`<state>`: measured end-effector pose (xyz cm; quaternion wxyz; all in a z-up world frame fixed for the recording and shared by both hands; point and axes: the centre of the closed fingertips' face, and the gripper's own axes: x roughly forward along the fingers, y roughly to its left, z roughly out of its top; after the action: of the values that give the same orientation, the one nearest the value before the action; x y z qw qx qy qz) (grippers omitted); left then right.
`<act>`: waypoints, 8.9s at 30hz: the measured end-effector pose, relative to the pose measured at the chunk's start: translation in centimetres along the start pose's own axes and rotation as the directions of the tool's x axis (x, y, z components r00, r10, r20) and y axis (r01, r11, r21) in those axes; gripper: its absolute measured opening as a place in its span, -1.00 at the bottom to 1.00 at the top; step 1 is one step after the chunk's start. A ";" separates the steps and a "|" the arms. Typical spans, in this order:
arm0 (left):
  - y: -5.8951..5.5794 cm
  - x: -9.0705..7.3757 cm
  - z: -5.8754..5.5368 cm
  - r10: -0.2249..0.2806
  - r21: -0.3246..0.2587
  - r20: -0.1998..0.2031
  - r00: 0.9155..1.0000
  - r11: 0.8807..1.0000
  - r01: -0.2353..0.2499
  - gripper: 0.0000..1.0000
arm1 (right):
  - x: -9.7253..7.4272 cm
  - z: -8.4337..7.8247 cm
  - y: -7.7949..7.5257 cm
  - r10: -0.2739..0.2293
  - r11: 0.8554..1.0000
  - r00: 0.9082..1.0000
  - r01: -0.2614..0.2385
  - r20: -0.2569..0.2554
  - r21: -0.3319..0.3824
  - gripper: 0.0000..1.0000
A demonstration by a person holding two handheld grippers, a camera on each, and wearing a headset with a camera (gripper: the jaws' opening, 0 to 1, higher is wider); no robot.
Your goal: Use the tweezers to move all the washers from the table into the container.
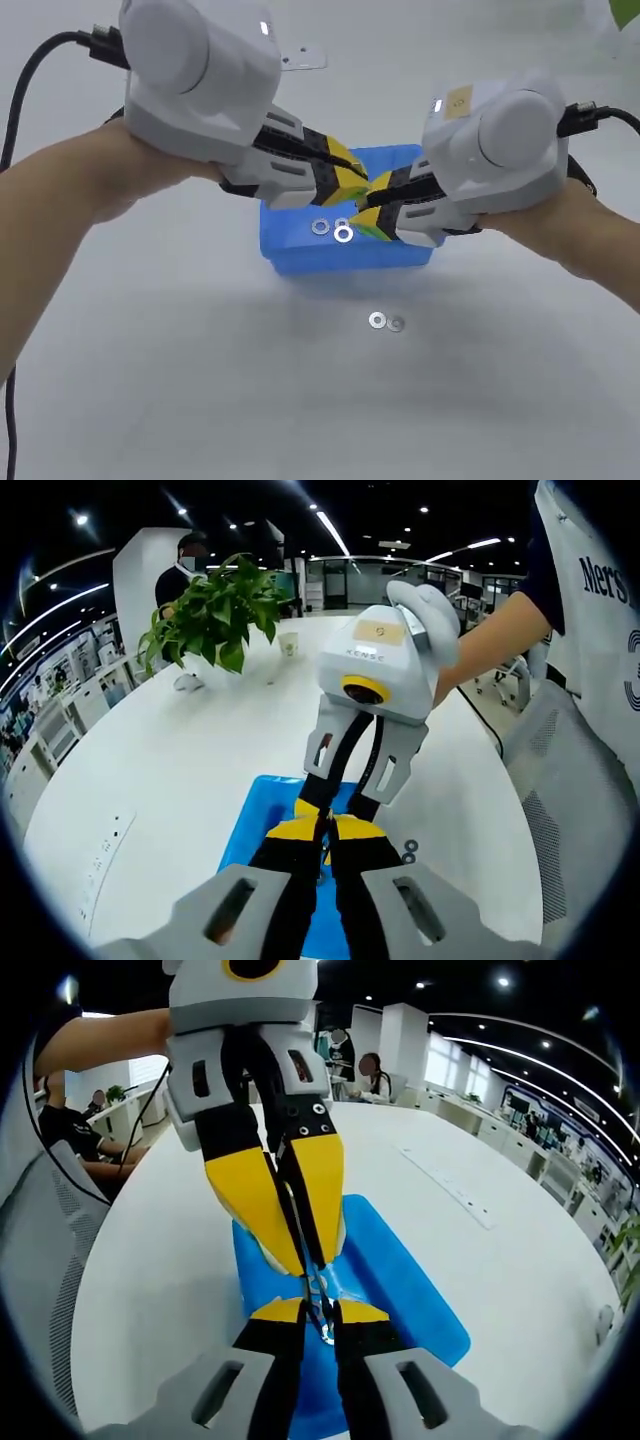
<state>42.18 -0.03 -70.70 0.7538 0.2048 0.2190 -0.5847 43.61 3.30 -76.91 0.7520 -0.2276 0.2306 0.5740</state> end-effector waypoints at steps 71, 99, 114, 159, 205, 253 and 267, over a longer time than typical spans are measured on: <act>-10.1 -2.3 1.6 -0.069 0.033 0.040 0.997 0.997 0.068 -0.87 | -4.8 0.1 10.2 0.061 0.998 0.998 -0.061 0.033 0.003 -0.78; -9.7 -1.2 -0.1 -0.067 -0.023 0.035 0.997 0.997 0.068 -0.87 | -3.7 -1.8 9.8 0.067 0.996 0.998 -0.068 0.022 0.058 -0.77; -9.7 -0.9 -0.7 -0.076 -0.018 0.021 0.997 0.997 0.076 -0.87 | -3.1 -2.2 9.8 0.069 0.996 0.997 -0.070 0.016 0.061 -0.75; -8.8 -0.3 -1.5 -0.070 -0.017 0.007 0.997 0.997 0.071 -0.86 | -2.3 -2.8 9.2 0.076 0.992 0.997 -0.078 0.017 0.100 -0.73; -9.1 -3.1 0.7 -0.023 0.001 0.037 0.999 1.000 0.023 -0.87 | -3.7 0.4 9.6 0.082 0.996 0.996 -0.081 0.030 -0.024 -0.77; -2.2 -5.9 3.6 0.067 0.051 0.092 0.993 0.996 -0.072 -0.87 | -3.3 5.7 3.3 -0.009 0.993 0.999 0.015 0.052 -0.115 -0.77; 0.4 -3.8 1.6 0.055 0.043 0.067 0.996 0.997 -0.058 -0.87 | -1.2 3.8 1.0 -0.004 0.997 1.000 0.007 0.029 -0.079 -0.77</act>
<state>41.88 2.17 -67.18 0.7719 0.2084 0.1749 -0.5745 42.73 4.96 -73.24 0.7473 -0.2494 0.1962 0.5838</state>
